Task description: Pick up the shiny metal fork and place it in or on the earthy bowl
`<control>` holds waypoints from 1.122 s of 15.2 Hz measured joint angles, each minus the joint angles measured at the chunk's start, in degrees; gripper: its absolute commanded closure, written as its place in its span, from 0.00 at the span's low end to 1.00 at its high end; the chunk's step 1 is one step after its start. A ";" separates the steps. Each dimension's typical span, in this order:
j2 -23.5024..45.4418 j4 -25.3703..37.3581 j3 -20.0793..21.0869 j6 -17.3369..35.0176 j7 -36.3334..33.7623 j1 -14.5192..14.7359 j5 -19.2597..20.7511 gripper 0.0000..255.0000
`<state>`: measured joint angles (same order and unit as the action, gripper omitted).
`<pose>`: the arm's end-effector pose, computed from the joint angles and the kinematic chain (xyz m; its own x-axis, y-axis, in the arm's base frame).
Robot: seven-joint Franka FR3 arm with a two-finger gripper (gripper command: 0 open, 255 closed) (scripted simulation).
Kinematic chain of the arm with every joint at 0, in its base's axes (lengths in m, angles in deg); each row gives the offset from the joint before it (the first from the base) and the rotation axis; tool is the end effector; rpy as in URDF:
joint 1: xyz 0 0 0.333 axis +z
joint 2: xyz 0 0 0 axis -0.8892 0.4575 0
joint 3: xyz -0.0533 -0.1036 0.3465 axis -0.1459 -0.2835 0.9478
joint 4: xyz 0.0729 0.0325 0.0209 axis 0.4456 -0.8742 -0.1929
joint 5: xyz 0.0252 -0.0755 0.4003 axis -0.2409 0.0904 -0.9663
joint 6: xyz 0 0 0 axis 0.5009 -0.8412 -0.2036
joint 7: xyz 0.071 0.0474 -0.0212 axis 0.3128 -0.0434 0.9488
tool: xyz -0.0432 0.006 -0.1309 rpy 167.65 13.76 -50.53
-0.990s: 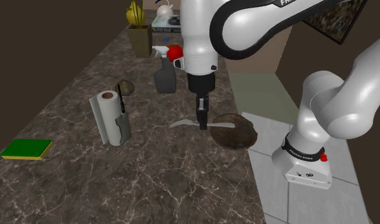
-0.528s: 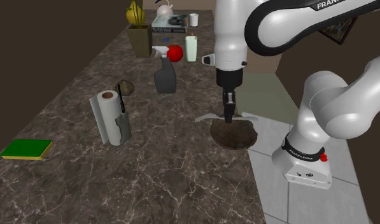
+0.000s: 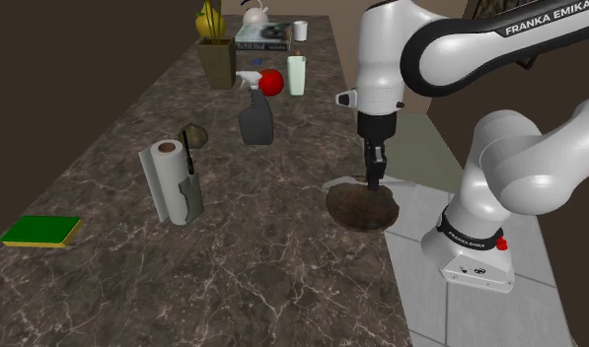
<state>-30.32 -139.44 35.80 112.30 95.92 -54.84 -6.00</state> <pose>0.2391 0.0461 0.3902 0.9423 0.3194 -0.1002 0.2949 -0.9337 -0.2031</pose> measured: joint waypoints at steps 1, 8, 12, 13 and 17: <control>0.28 -0.53 -0.12 0.78 0.28 -0.10 0.08 1.00; 2.44 -3.82 -0.09 6.20 1.13 0.13 -0.37 1.00; 2.48 -3.87 -0.14 6.44 1.21 0.09 -0.34 1.00; 2.43 -3.88 -0.14 6.42 1.20 0.10 -0.35 0.00; 2.41 -3.97 -0.12 6.34 1.18 0.11 -0.35 0.00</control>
<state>-27.91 -143.41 35.67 118.64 97.10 -54.74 -6.36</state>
